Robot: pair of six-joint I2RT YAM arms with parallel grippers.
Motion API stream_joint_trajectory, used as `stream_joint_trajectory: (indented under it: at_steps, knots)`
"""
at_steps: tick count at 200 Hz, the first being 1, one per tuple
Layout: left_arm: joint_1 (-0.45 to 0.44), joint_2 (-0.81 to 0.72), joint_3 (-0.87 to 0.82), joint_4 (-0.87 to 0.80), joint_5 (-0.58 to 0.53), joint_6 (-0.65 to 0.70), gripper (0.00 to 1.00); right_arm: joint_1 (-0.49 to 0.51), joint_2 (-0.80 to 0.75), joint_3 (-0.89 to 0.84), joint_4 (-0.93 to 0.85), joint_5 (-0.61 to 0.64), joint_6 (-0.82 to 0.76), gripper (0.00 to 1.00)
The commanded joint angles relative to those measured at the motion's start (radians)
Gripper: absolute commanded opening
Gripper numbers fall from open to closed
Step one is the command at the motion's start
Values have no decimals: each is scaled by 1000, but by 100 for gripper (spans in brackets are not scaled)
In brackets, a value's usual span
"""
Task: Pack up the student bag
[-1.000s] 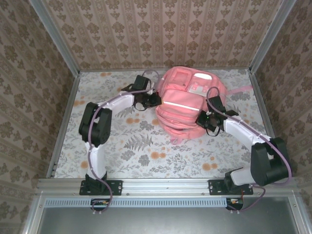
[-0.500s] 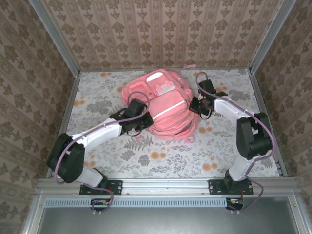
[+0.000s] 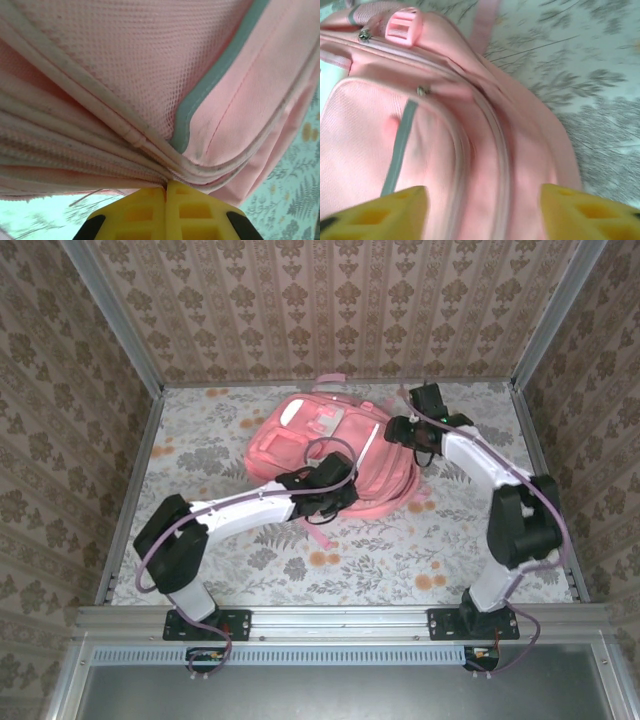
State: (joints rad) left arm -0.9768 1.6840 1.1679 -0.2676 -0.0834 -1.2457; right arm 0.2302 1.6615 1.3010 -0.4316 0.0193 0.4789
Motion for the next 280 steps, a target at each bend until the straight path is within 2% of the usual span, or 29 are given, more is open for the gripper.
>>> stream_joint_trajectory:
  at_steps: [1,11,16,21,31,48,66,101,111,120,134,163,194,226,280]
  knots:
    - [-6,56,96,94,-41,-4,0,6,-189,-99,35,201,-44,81]
    - [-9,86,131,91,-40,7,0,5,-247,-143,48,225,-54,97]
    - [-11,100,148,94,-35,15,0,5,-263,-162,55,231,-58,99]
    - [-12,114,164,98,-26,20,0,6,-303,-178,63,226,-64,100]
    - [-11,137,197,96,-12,32,6,6,-338,-205,56,236,-46,100]
    - [-13,152,231,89,6,66,29,4,-390,-229,24,246,3,100]
    - [-11,131,238,63,7,109,48,5,-464,-292,83,150,-9,99]
    - [1,13,173,-36,-17,177,57,40,-538,-368,92,112,-6,100]
    - [2,-39,130,-48,-37,196,58,62,-544,-388,84,110,-2,96]
    - [4,-91,94,-64,-56,208,67,84,-550,-407,79,103,5,95]
    - [13,-167,36,-85,-85,224,73,128,-559,-437,83,111,17,89]
    - [84,-290,-132,-90,-64,192,72,271,-569,-493,124,167,55,79]
    - [203,-357,-341,59,84,130,66,381,-549,-515,121,231,107,74]
    - [263,-310,-443,256,191,70,62,456,-534,-549,138,267,161,73]
    - [272,-194,-468,397,199,29,58,536,-478,-520,128,303,179,73]
